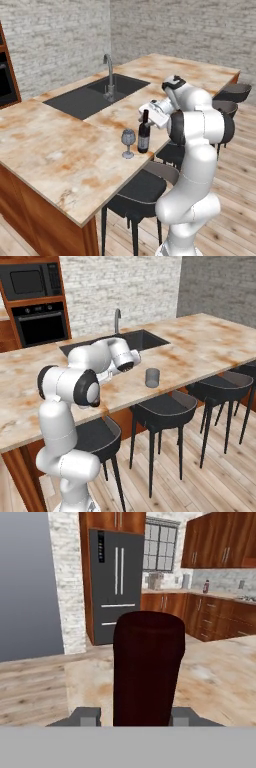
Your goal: There is a wine glass and glass cup on the dining counter. Place the wine bottle next to the wine glass and the juice bottle next to the glass cup.
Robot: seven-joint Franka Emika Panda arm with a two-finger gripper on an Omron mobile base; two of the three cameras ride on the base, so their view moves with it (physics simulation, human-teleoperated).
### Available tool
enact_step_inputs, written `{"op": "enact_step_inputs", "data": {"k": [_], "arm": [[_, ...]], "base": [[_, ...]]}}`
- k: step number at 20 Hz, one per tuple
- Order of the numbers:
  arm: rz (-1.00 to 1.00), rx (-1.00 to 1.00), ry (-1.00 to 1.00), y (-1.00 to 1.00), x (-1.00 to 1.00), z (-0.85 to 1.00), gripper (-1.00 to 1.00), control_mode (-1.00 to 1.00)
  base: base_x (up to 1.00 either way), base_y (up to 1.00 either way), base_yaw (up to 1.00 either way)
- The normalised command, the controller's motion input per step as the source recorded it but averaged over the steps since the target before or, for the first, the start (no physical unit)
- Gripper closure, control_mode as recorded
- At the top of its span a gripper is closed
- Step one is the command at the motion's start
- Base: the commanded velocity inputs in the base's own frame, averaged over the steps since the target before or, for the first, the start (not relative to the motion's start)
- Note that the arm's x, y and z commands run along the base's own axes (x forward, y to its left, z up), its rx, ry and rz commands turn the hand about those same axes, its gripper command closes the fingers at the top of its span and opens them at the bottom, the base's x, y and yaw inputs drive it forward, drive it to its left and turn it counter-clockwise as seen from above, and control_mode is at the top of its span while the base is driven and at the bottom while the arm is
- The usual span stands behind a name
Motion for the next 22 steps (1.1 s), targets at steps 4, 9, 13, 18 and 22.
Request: {"op": "enact_step_inputs", "data": {"k": [4, 9, 13, 18, 22], "arm": [[0.03, 0.00, -0.10, 0.00, 0.15, -0.07, 1.00, -1.00], [0.03, 0.00, -0.13, 0.00, 0.16, -0.02, 1.00, -1.00], [0.03, 0.00, -0.07, 0.00, 0.11, -0.05, 1.00, -1.00], [0.01, 0.00, 0.00, 0.00, 0.10, -0.09, 1.00, -1.00], [0.00, 0.00, 0.00, 0.00, 0.09, -0.14, 1.00, -1.00]], "base": [[0.00, 0.00, 0.00], [0.00, 0.00, 0.00], [0.00, 0.00, 0.00], [0.00, 0.00, 0.00], [0.00, 0.00, 0.00]]}}
